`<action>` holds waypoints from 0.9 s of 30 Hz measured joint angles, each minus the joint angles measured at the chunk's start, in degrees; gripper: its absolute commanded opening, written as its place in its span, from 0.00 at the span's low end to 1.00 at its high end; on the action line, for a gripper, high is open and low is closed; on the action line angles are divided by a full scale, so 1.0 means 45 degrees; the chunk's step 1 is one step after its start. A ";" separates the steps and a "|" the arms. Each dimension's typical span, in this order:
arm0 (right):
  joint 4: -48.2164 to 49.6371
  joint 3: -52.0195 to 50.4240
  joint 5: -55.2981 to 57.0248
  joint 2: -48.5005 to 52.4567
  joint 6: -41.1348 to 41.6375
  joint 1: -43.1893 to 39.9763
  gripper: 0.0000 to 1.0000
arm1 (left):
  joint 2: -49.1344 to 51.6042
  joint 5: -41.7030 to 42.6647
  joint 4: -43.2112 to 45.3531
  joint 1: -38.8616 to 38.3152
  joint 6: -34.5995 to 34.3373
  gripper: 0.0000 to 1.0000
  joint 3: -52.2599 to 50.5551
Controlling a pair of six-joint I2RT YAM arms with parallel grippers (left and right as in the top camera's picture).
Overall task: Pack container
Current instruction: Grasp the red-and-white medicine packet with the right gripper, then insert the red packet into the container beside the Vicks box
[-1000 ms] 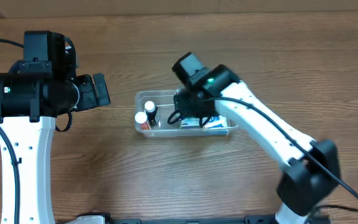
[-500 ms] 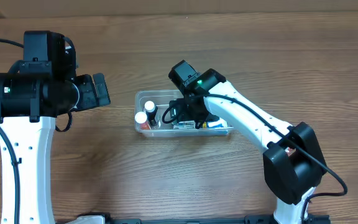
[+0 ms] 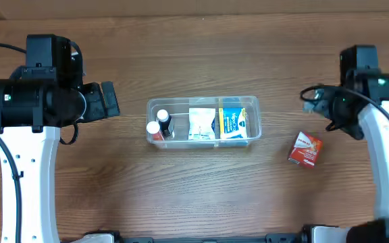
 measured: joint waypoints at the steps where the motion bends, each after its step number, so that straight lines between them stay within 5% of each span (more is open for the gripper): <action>1: 0.0321 -0.0772 -0.0228 0.0126 -0.0359 -0.0282 1.00 | 0.0000 0.0000 0.0015 0.0000 0.0000 1.00 0.0000; 11: 0.5493 -0.6470 -0.1783 0.2035 -0.2336 -0.0617 1.00 | 0.0000 -0.0005 0.0019 0.0000 0.0029 1.00 0.0000; 17: 0.5765 -0.6547 -0.1875 0.2293 -0.2429 -0.0617 0.69 | 0.0000 -0.0005 0.0015 0.0000 0.0029 1.00 0.0000; 23: 0.4692 -0.6013 -0.2074 0.2307 -0.2419 -0.0617 0.69 | 0.0000 -0.0005 0.0005 0.0000 0.0029 1.00 0.0000; 27: 0.2268 -0.2705 -0.2856 0.1870 -0.2516 -0.0219 0.68 | 0.0000 0.0000 -0.0024 0.0000 0.0029 1.00 0.0000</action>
